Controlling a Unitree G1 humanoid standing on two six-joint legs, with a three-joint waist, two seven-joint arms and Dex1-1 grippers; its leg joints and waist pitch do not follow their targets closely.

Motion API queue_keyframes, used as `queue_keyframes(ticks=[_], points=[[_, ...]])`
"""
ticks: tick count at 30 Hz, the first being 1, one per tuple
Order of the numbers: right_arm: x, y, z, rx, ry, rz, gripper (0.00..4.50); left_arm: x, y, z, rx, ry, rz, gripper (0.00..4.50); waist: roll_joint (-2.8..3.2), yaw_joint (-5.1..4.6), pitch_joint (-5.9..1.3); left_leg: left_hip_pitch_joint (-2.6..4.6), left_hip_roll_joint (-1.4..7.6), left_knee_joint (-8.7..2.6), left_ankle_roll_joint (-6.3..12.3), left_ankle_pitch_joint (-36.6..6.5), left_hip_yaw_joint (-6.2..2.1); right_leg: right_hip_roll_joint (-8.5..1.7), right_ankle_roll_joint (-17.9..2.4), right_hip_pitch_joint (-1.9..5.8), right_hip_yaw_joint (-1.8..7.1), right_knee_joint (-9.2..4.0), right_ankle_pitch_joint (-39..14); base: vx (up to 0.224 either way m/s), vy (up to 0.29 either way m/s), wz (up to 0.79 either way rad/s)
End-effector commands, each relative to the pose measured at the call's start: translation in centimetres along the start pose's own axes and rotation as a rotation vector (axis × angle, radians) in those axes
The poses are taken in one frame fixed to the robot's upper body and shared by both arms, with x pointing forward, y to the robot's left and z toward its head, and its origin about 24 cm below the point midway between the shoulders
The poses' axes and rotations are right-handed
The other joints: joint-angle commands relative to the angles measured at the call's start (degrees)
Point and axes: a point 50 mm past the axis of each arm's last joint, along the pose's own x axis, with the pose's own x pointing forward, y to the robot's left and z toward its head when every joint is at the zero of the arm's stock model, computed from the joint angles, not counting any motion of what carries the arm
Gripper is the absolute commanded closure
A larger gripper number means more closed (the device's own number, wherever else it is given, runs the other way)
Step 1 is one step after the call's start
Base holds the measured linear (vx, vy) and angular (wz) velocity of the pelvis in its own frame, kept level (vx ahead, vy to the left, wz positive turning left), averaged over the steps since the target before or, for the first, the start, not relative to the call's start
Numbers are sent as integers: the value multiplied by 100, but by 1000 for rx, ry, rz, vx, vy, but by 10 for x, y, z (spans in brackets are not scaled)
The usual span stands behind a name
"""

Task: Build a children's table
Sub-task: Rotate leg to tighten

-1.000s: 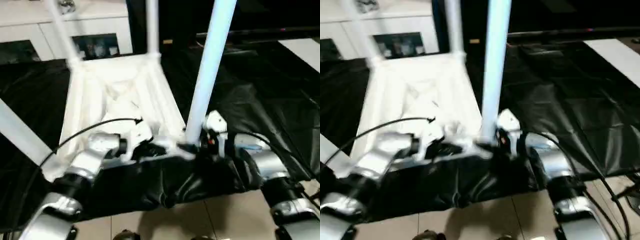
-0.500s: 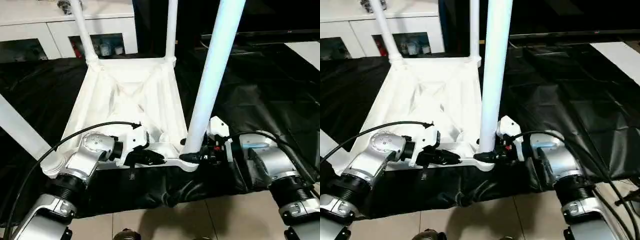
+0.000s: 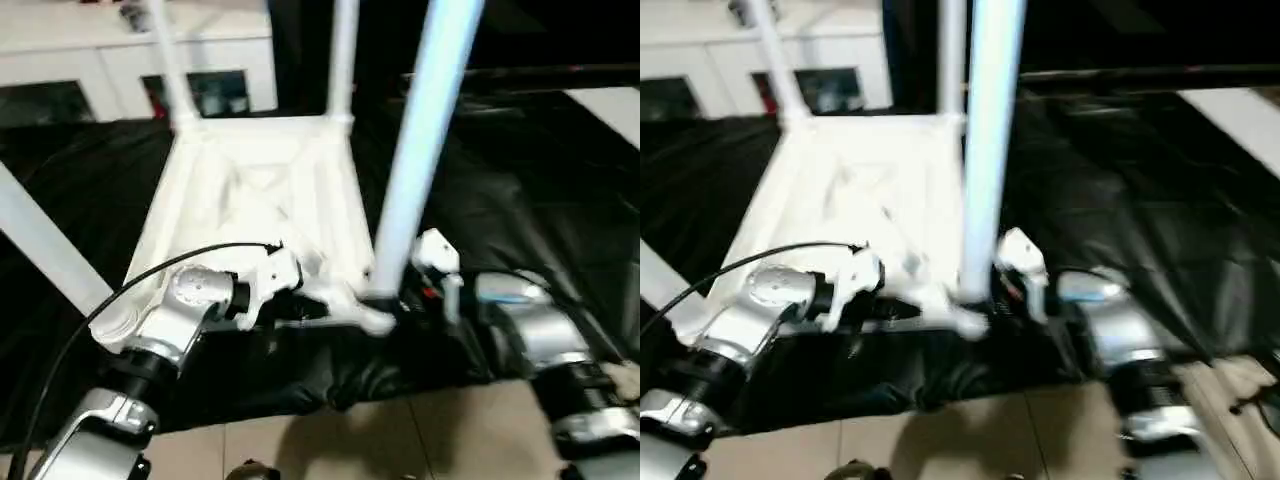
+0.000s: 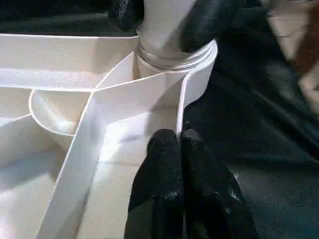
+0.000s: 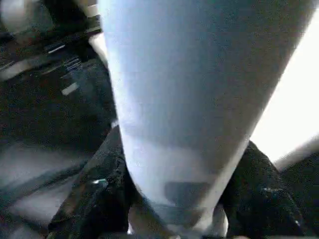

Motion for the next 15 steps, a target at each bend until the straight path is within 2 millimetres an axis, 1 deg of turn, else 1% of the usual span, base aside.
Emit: queue_keyframes(ticks=[1, 2, 3, 4, 5, 6, 7, 9, 10, 11, 12, 13, 14, 15], points=[[22, 16, -26, 96, 78, -16, 250, 7, 15, 25, 21, -73, 149, 450, -39, -72, -283, 173, 239, -505, -307, -2523, -210, -352, -895, 114, 201, -590, -2923, 0, 0, 0], [32, 12, -26, 132, 68, -143, 251, 14, 16, 29, 7, -84, 189, 450, -26, -127, -285, 159, 226, -505, -323, -2607, -233, -352, -798, 121, 187, -606, -3091, 0, 0, 0], [32, 12, -26, 132, 68, -143, 251, 14, 16, 29, 7, -84, 189, 450, -20, -164, -275, 159, 226, -511, -343, -2666, -237, -352, -773, 102, 182, -618, -3157, 0, 0, 0], [45, 9, -25, 189, 43, -277, 251, 26, 15, 35, -8, -101, 228, 450, -27, -232, -280, 159, 208, -504, -374, -2790, -265, -347, -691, 99, 150, -643, -3326, 0, 0, 0], [51, 9, -24, 220, 39, -323, 251, 31, 14, 38, -11, -106, 234, 450, -11, -295, -274, 142, 193, -505, -386, -2844, -283, -351, -645, 95, 133, -657, -3429, -55, 13, -16], [58, 10, -21, 234, 31, -373, 252, 37, 12, 41, -13, -111, 241, 450, -3, -313, -272, 146, 188, -506, -394, -2901, -296, -348, -607, 95, 112, -678, -3505, -53, 19, -16], [64, 11, -19, 238, 23, -401, 252, 41, 10, 43, -13, -114, 247, 450, 6, -382, -270, 153, 191, -525, -376, -3060, -322, -339, -562, 96, 67, -719, -3473, -53, 19, -16], [70, 13, -15, 240, 10, -417, 252, 46, 8, 45, -12, -115, 250, 450, 18, -414, -277, 149, 187, -530, -362, -3156, -341, -333, -551, 100, 54, -732, -3411, 0, 0, 0], [76, 16, -11, 242, -8, -409, 252, 49, 6, 46, -9, -117, 244, 450, 25, -433, -268, 152, 181, -542, -350, -3284, -352, -328, -554, 87, 46, -750, -3383, 0, 0, 0], [80, 19, -8, 233, -21, -394, 252, 51, 5, 47, -6, -118, 240, 450, 20, -445, -279, 160, 179, -547, -335, -3360, -372, -327, -569, 97, 37, -752, -3297, 0, 0, 0], [83, 22, -4, 218, -36, -376, 252, 53, 3, 48, -1, -118, 231, 450, 32, -444, -284, 173, 183, -552, -325, -3392, -373, -326, -593, 90, 42, -758, -3220, 0, 0, 0], [86, 24, 0, 194, -52, -363, 217, 54, 1, 48, 5, -117, 220, 450, 34, -444, -289, 173, 190, -566, -309, -3391, -372, -324, -667, 88, 57, -749, -3004, 0, 0, 0], [86, 24, 0, 194, -52, -363, 217, 54, 1, 48, 5, -117, 220, 450, 25, -448, -281, 174, 190, -571, -308, -3434, -365, -314, -733, 72, 73, -738, -2865, 0, 0, 0], [85, 24, 0, 201, -62, -347, 196, 53, 1, 47, 8, -118, 214, 450, 12, -442, -287, 186, 181, -568, -286, -3429, -353, -312, -790, 60, 101, -726, -2773, 0, 0, 0]])
